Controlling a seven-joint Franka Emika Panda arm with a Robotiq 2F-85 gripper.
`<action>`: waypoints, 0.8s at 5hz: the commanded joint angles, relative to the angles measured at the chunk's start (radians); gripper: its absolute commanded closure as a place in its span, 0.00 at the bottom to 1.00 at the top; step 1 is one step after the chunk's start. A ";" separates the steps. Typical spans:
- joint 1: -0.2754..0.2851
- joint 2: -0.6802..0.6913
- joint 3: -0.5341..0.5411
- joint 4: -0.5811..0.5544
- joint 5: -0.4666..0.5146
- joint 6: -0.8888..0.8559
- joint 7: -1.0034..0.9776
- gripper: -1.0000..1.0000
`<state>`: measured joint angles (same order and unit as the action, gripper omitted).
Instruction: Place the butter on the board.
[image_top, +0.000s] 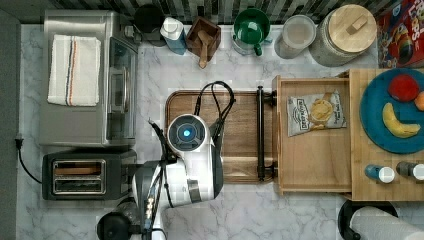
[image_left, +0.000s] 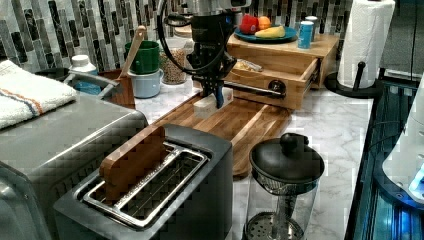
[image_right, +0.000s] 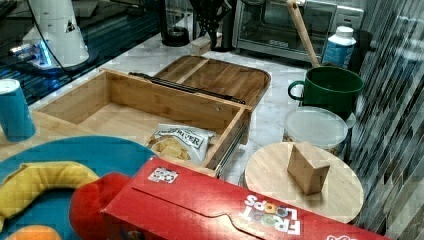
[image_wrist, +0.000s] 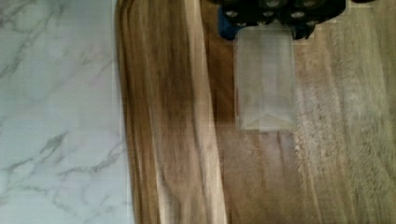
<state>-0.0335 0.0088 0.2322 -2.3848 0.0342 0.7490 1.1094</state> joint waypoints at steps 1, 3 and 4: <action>0.054 0.063 0.045 0.004 0.065 0.048 0.063 1.00; 0.061 0.085 0.047 -0.026 0.066 0.040 0.049 1.00; 0.047 0.068 0.075 -0.046 0.038 0.043 0.091 1.00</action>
<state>-0.0161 0.1169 0.2505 -2.4258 0.0704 0.8003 1.1104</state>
